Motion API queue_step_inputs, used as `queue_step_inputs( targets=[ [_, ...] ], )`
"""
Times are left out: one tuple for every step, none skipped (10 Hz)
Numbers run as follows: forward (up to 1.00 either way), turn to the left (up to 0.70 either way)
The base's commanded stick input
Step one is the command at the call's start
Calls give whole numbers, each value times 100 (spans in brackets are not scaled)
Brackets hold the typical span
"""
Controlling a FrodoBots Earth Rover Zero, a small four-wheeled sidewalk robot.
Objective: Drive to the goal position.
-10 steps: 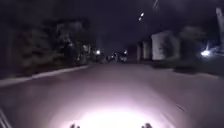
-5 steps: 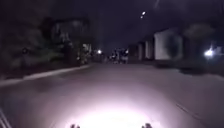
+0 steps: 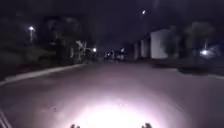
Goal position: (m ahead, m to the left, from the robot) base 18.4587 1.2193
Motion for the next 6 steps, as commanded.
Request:
queue_step_inputs(
  targets=[
    [100, 0],
    [100, 0],
    [100, 0],
    [100, 0],
    [100, 0],
    [100, 0]
  ],
)
